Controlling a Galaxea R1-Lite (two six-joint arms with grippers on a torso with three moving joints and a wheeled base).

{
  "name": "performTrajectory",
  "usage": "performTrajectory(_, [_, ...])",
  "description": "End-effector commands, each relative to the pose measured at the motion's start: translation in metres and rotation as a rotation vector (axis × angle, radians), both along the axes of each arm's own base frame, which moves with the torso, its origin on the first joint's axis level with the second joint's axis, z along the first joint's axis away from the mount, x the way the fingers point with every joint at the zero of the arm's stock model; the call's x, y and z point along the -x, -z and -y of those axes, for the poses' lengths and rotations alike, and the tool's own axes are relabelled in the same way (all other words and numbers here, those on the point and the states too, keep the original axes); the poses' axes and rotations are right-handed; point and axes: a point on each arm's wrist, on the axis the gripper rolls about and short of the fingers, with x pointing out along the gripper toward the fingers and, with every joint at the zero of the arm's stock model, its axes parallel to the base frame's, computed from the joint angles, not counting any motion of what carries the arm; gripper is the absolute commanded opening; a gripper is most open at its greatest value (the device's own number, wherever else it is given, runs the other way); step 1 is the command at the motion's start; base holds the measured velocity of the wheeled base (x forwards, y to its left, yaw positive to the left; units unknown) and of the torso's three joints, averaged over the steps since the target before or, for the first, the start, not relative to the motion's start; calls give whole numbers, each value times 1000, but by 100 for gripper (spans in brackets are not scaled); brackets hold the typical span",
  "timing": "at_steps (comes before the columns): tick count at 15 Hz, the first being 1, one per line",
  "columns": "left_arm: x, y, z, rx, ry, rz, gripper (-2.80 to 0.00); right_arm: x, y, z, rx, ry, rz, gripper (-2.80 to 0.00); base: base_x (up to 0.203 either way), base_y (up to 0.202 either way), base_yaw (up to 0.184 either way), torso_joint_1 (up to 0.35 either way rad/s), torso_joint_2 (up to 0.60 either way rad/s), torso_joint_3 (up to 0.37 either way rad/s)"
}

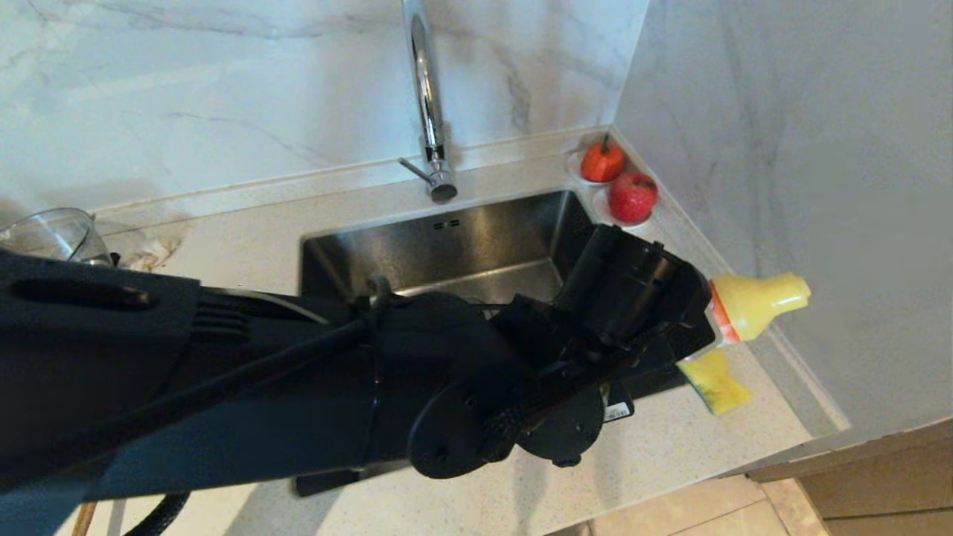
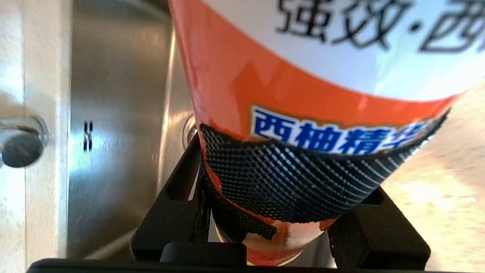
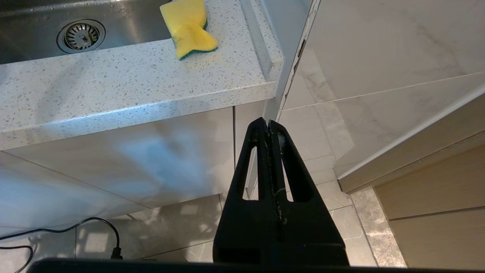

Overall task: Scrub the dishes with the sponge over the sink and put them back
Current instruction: Squeeze it onto the sponge

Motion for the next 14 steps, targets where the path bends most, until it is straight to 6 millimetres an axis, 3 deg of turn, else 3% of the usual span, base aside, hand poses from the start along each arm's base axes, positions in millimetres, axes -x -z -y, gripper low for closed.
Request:
performTrajectory(1, [-7, 20, 5, -68, -13, -7, -280, 0, 0, 0, 0, 1, 0, -280, 0, 0, 0, 0, 0, 0])
performTrajectory(7, [-17, 34, 20, -169, -41, 60, -280, 0, 0, 0, 0, 0, 0, -280, 0, 0, 0, 0, 0, 0])
performTrajectory(10, [-15, 48, 18, -227, -60, 53, -280, 0, 0, 0, 0, 0, 0, -280, 0, 0, 0, 0, 0, 0])
performTrajectory(14, [-14, 51, 17, -295, -70, 75, -280, 0, 0, 0, 0, 0, 0, -280, 0, 0, 0, 0, 0, 0])
